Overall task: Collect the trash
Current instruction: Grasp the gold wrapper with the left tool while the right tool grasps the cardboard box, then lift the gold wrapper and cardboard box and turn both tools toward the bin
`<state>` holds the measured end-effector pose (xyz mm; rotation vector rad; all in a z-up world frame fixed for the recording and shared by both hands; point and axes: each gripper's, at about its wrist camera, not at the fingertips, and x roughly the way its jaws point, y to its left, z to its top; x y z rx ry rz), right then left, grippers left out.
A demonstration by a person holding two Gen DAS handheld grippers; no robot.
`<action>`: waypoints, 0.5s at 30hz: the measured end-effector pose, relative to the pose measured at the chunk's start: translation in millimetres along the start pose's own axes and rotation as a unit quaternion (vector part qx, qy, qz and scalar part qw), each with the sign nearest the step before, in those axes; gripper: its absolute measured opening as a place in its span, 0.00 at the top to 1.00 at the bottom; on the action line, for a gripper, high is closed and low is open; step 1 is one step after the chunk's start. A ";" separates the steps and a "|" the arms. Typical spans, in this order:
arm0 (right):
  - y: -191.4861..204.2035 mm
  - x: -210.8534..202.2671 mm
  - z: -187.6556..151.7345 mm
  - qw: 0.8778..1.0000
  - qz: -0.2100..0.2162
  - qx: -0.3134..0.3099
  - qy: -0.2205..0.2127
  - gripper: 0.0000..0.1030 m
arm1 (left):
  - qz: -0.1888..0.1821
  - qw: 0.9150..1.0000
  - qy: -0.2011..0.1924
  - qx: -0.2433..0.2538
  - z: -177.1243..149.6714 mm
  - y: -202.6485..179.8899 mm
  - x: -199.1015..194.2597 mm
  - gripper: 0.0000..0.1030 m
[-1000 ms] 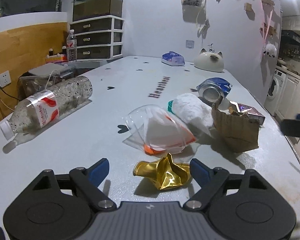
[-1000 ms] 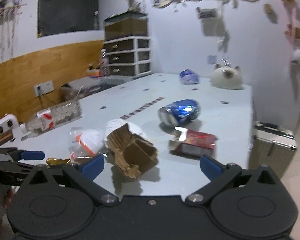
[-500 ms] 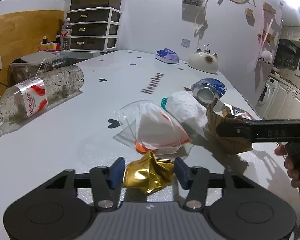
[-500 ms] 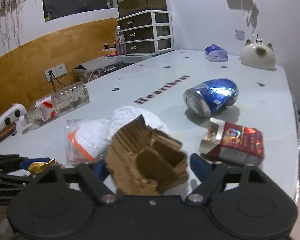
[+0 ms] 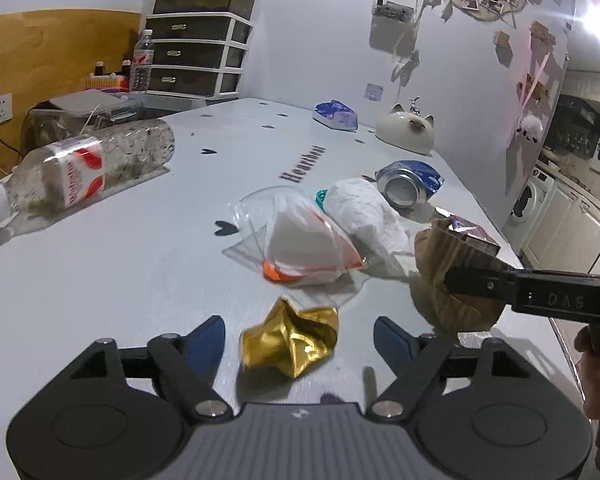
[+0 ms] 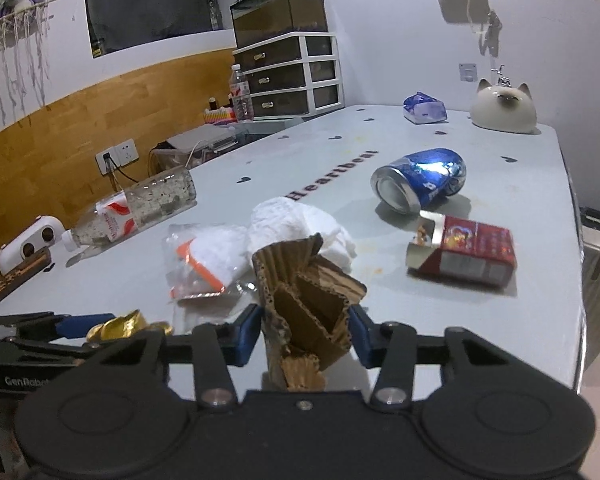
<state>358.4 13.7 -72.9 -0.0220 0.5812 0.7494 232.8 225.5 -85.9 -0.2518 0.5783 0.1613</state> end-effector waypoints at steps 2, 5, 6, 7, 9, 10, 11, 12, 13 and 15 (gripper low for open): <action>0.6 -5.3 -4.7 1.000 0.001 0.008 -0.002 0.55 | -0.009 1.000 -0.003 -0.008 -4.1 3.0 -6.9 0.23; 2.4 -13.9 -12.9 1.000 0.004 0.021 -0.007 0.55 | -0.008 1.000 -0.009 -0.027 -6.3 10.4 -12.0 0.37; 3.3 -17.1 -15.8 1.000 0.004 0.025 -0.009 0.55 | -0.009 0.999 -0.010 -0.034 -5.9 12.9 -11.7 0.41; 4.8 -19.8 -18.4 1.000 0.006 0.028 -0.010 0.55 | -0.011 0.999 -0.012 -0.043 -5.0 16.1 -10.9 0.43; 6.9 -25.4 -24.0 0.999 0.008 0.036 -0.013 0.55 | -0.016 0.998 -0.014 -0.058 -3.2 20.2 -8.6 0.49; 7.9 -28.3 -26.8 0.999 0.009 0.040 -0.014 0.55 | -0.016 0.998 -0.014 -0.063 -2.7 21.2 -7.2 0.56; 9.3 -31.1 -29.2 0.999 0.009 0.041 -0.014 0.55 | -0.014 0.998 -0.013 -0.064 -2.4 21.2 -6.2 0.60; 10.8 -34.4 -31.3 0.999 0.009 0.043 -0.015 0.55 | -0.011 0.998 -0.011 -0.063 -2.2 20.7 -5.4 0.69; 12.0 -36.8 -32.9 0.999 0.008 0.044 -0.015 0.55 | -0.009 0.998 -0.009 -0.061 -2.2 19.7 -5.0 0.77; 14.5 -41.3 -35.7 0.999 0.005 0.045 -0.014 0.55 | -0.014 0.998 -0.006 -0.060 -3.6 17.8 -5.6 0.77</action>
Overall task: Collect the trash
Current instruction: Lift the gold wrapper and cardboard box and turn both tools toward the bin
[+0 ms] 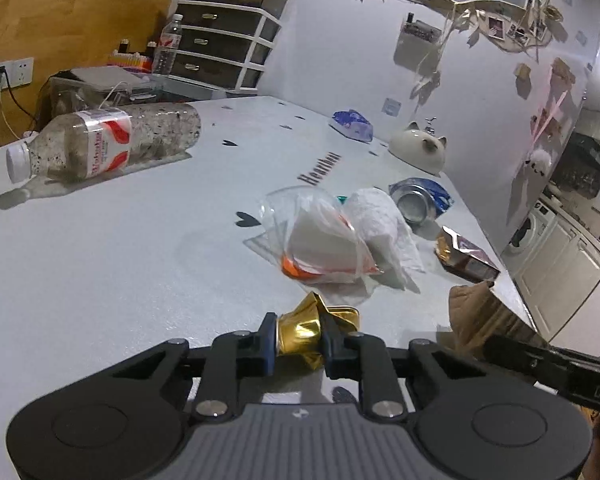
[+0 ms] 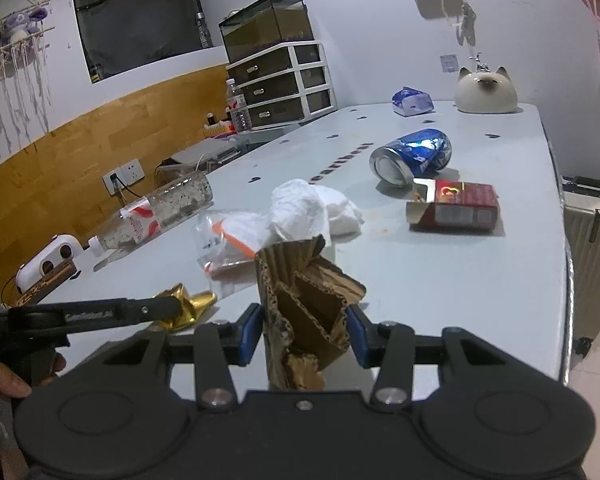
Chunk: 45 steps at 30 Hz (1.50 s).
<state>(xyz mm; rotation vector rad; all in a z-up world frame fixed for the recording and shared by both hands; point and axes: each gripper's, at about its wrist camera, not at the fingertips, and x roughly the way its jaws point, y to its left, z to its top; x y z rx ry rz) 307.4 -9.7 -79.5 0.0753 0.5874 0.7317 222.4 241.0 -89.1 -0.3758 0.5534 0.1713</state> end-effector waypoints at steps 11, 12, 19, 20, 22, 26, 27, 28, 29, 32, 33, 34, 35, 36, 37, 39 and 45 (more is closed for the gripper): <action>14.2 -23.1 -13.3 0.999 -0.033 0.000 0.001 0.58 | 0.012 0.999 -0.017 0.050 -15.2 -26.4 -28.9 0.77; 14.7 -26.0 -15.1 0.999 -0.035 0.000 0.000 0.58 | 0.017 0.998 -0.020 0.057 -16.2 -29.6 -33.2 0.77; 18.5 -53.2 -26.6 0.999 -0.048 0.005 -0.015 0.59 | 0.030 0.994 -0.040 0.093 -25.9 -48.5 -64.5 0.77; 19.1 -58.0 -28.3 0.999 -0.050 0.004 -0.018 0.59 | 0.030 0.994 -0.042 0.097 -27.8 -51.2 -68.9 0.77; 21.0 -68.0 -31.0 0.998 -0.057 0.001 -0.026 0.59 | 0.030 0.993 -0.048 0.104 -32.4 -56.6 -76.8 0.77; 24.8 -88.3 -37.1 0.997 -0.070 -0.012 -0.043 0.59 | 0.031 0.992 -0.053 0.113 -41.6 -64.7 -88.9 0.77; 25.2 -93.8 -38.6 0.996 -0.073 -0.014 -0.047 0.59 | 0.031 0.991 -0.054 0.116 -43.8 -66.3 -91.2 0.77; 25.3 -99.2 -40.3 0.996 -0.076 -0.014 -0.052 0.59 | 0.031 0.991 -0.054 0.118 -46.4 -68.8 -93.8 0.77; 25.4 -104.2 -41.6 0.995 -0.078 -0.015 -0.055 0.59 | 0.029 0.991 -0.056 0.120 -49.1 -71.9 -97.2 0.77; 25.2 -118.9 -46.7 0.994 -0.091 -0.020 -0.063 0.59 | 0.022 0.990 -0.059 0.127 -56.2 -81.9 -105.4 0.77; 24.7 -124.0 -48.8 0.993 -0.096 -0.022 -0.065 0.59 | 0.020 0.990 -0.059 0.129 -57.9 -85.4 -107.4 0.77; 23.4 -128.8 -50.6 0.993 -0.098 -0.021 -0.068 0.59 | 0.018 0.989 -0.061 0.131 -60.3 -89.5 -110.0 0.77; 21.9 -133.5 -52.4 0.992 -0.101 -0.020 -0.069 0.59 | 0.015 0.989 -0.062 0.134 -62.3 -93.3 -111.8 0.77; 20.1 -138.7 -54.5 0.992 -0.105 -0.021 -0.072 0.59 | 0.013 0.989 -0.063 0.136 -63.9 -96.9 -113.1 0.77; 18.3 -144.2 -56.7 0.991 -0.109 -0.021 -0.074 0.59 | 0.011 0.988 -0.063 0.138 -66.6 -101.8 -114.5 0.77; 13.9 -154.8 -60.9 0.990 -0.118 -0.020 -0.079 0.59 | 0.006 0.988 -0.064 0.142 -71.0 -109.5 -116.7 0.77; -6.3 -188.4 -73.1 0.985 -0.148 -0.006 -0.094 0.59 | -0.021 0.985 -0.066 0.160 -87.6 -140.2 -122.4 0.77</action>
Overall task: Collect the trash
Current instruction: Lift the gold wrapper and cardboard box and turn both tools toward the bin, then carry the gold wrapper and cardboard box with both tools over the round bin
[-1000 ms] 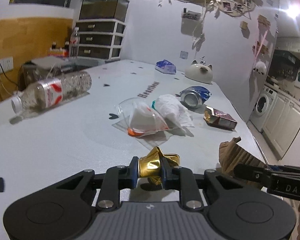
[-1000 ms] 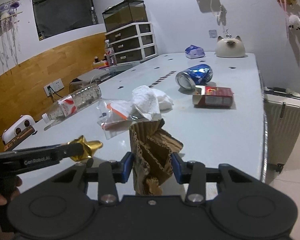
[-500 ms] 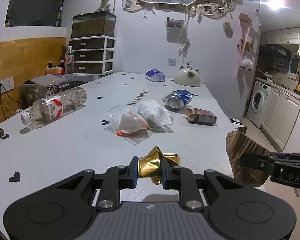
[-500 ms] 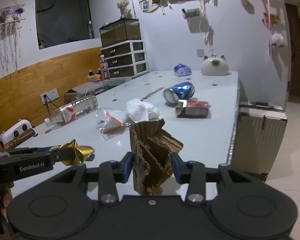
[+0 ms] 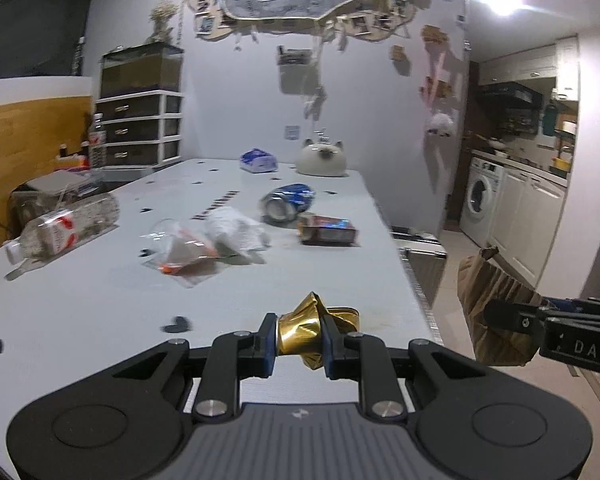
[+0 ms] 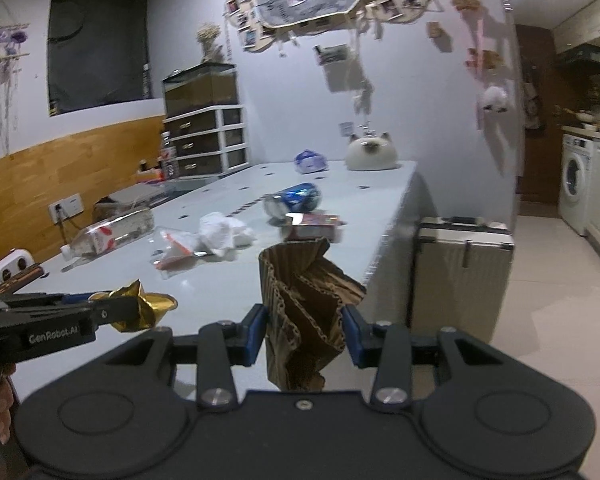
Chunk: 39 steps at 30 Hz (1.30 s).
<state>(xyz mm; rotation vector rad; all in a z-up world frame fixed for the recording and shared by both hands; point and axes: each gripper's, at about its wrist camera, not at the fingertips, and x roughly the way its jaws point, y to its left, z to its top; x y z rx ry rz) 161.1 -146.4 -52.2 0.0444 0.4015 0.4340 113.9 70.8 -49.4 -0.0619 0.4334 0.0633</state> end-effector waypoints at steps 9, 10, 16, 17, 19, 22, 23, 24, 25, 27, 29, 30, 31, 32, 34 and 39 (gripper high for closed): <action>-53.1 -36.0 -15.1 0.998 -0.055 0.027 -0.012 0.59 | -0.050 0.998 -0.005 0.029 -7.3 -61.4 1.2 0.77; -58.8 -39.1 -17.3 0.998 -0.061 0.029 -0.012 0.59 | -0.055 0.998 -0.003 0.030 -8.6 -67.1 2.3 0.77; -93.7 -56.5 -32.7 0.994 -0.099 0.043 -0.007 0.59 | -0.085 0.995 0.008 0.042 -19.0 -102.8 13.0 0.77; -99.5 -59.2 -35.4 0.993 -0.105 0.045 -0.005 0.59 | -0.090 0.995 0.011 0.045 -20.8 -109.1 15.8 0.77; -111.3 -63.9 -41.0 0.992 -0.116 0.050 -0.002 0.59 | -0.100 0.994 0.017 0.051 -24.0 -121.3 20.8 0.77; -126.9 -69.0 -49.2 0.990 -0.131 0.060 0.002 0.59 | -0.114 0.991 0.025 0.059 -29.6 -138.1 26.9 0.77; -132.1 -70.3 -52.3 0.989 -0.136 0.064 0.004 0.59 | -0.118 0.991 0.028 0.062 -31.7 -143.8 29.4 0.77; -135.6 -70.8 -54.8 0.988 -0.139 0.066 0.006 0.59 | -0.122 0.990 0.031 0.065 -33.5 -148.3 31.9 0.77; -140.0 -71.6 -58.0 0.987 -0.143 0.070 0.007 0.59 | -0.126 0.989 0.035 0.067 -35.9 -153.2 34.3 0.77; -149.0 -71.8 -64.0 0.986 -0.149 0.077 0.011 0.59 | -0.131 0.988 0.040 0.071 -40.4 -162.5 40.2 0.77; -156.6 -70.6 -70.0 0.984 -0.155 0.084 0.016 0.59 | -0.137 0.987 0.047 0.075 -45.6 -171.0 46.7 0.77; -161.2 -70.2 -74.5 0.983 -0.158 0.087 0.020 0.59 | -0.139 0.986 0.051 0.077 -48.3 -175.7 50.2 0.77; -165.4 -69.2 -78.5 0.983 -0.160 0.090 0.024 0.59 | -0.142 0.985 0.056 0.079 -51.4 -180.1 53.6 0.77; -169.2 -68.1 -82.4 0.982 -0.163 0.092 0.028 0.59 | -0.145 0.984 0.061 0.081 -54.8 -184.7 58.3 0.77; -176.9 -64.2 -90.7 0.980 -0.168 0.098 0.037 0.59 | -0.150 0.982 0.072 0.085 -62.3 -193.7 67.4 0.77; -195.1 -50.9 -112.9 0.976 -0.176 0.116 0.063 0.59 | -0.161 0.977 0.101 0.093 -82.0 -211.1 92.7 0.77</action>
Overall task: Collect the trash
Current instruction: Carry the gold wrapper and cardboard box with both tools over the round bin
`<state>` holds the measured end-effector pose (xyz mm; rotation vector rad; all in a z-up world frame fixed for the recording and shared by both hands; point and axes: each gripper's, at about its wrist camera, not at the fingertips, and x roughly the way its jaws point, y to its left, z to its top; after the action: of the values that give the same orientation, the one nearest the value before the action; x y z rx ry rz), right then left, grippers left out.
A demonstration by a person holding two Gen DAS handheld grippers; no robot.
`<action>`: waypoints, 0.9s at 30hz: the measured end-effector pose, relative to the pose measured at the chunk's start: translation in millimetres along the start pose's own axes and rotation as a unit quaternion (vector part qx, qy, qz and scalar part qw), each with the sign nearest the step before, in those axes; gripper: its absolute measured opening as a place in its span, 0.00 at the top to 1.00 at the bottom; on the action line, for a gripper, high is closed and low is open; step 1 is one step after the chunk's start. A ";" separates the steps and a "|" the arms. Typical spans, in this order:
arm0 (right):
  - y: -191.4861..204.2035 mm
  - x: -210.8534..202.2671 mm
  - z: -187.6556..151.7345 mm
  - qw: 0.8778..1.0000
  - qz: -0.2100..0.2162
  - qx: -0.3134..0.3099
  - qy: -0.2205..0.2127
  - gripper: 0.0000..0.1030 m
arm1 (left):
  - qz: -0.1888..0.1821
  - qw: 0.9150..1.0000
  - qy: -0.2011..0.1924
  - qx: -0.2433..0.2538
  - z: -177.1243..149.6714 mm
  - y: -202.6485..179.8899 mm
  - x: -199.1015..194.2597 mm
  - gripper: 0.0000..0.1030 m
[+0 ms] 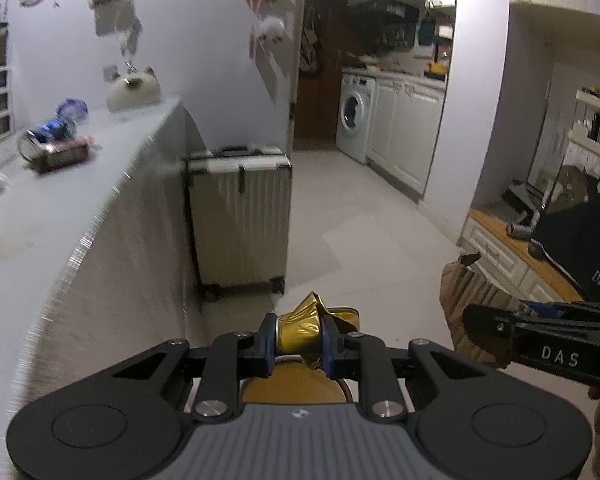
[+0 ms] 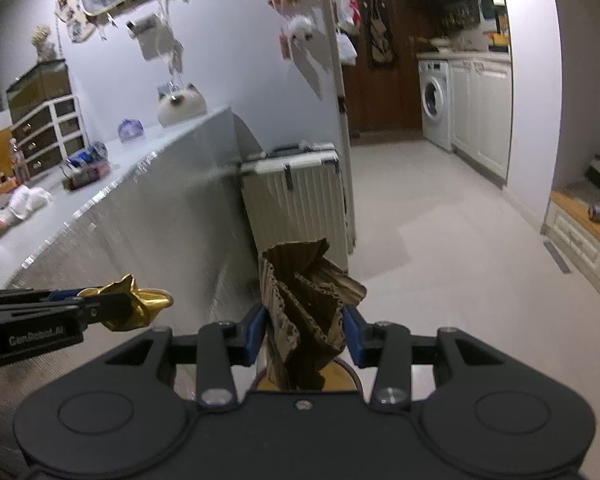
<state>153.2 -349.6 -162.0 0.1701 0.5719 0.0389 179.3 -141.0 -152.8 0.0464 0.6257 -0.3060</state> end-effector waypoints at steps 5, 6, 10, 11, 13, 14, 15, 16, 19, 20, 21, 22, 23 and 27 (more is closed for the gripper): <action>-14.0 23.7 -14.0 1.000 -0.007 0.011 0.028 0.59 | -0.010 0.999 0.033 -0.002 -13.3 -5.7 37.3 0.77; -16.5 29.8 -16.9 0.999 -0.009 0.014 0.035 0.59 | -0.012 0.999 0.040 -0.002 -16.0 -6.2 44.5 0.77; -24.8 53.1 -27.0 0.998 -0.007 0.028 0.055 0.59 | -0.015 0.998 0.063 -0.005 -25.2 -5.0 73.8 0.77; -26.6 59.5 -29.4 0.998 -0.006 0.032 0.060 0.59 | -0.014 0.997 0.069 -0.006 -27.7 -4.0 82.8 0.77; -30.0 72.3 -34.7 0.997 -0.006 0.038 0.070 0.59 | -0.013 0.997 0.082 -0.010 -33.2 -1.6 98.6 0.77; -32.0 79.0 -37.5 0.996 -0.007 0.041 0.076 0.59 | -0.012 0.996 0.089 -0.012 -36.1 0.0 106.7 0.77; -33.9 86.6 -40.3 0.996 -0.007 0.046 0.082 0.59 | -0.013 0.995 0.094 -0.015 -39.1 1.9 112.9 0.77; -35.4 93.3 -42.9 0.995 -0.006 0.050 0.088 0.59 | -0.014 0.994 0.103 -0.018 -42.8 3.8 120.6 0.77; -40.6 114.9 -52.2 0.992 -0.003 0.064 0.107 0.59 | -0.013 0.992 0.123 -0.022 -52.6 10.0 142.1 0.77; -42.3 123.1 -56.0 0.991 0.000 0.071 0.114 0.59 | -0.012 0.991 0.129 -0.024 -55.7 12.4 149.5 0.77; -43.6 130.8 -59.3 0.990 0.003 0.078 0.120 0.59 | -0.010 0.991 0.134 -0.025 -58.6 14.8 156.8 0.77; -45.4 138.8 -63.4 0.988 0.006 0.085 0.128 0.59 | -0.009 0.990 0.139 -0.027 -61.3 17.1 163.6 0.77; -47.4 147.8 -68.2 0.986 0.009 0.093 0.136 0.59 | -0.007 0.989 0.144 -0.029 -64.4 19.5 170.5 0.77; -53.6 179.8 -83.8 0.978 0.015 0.120 0.167 0.59 | -0.003 0.985 0.169 -0.043 -81.8 28.3 196.2 0.77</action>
<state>258.3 -374.8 -336.7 0.4116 0.9107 0.0273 291.6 -155.6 -334.9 0.0130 0.9748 -0.2775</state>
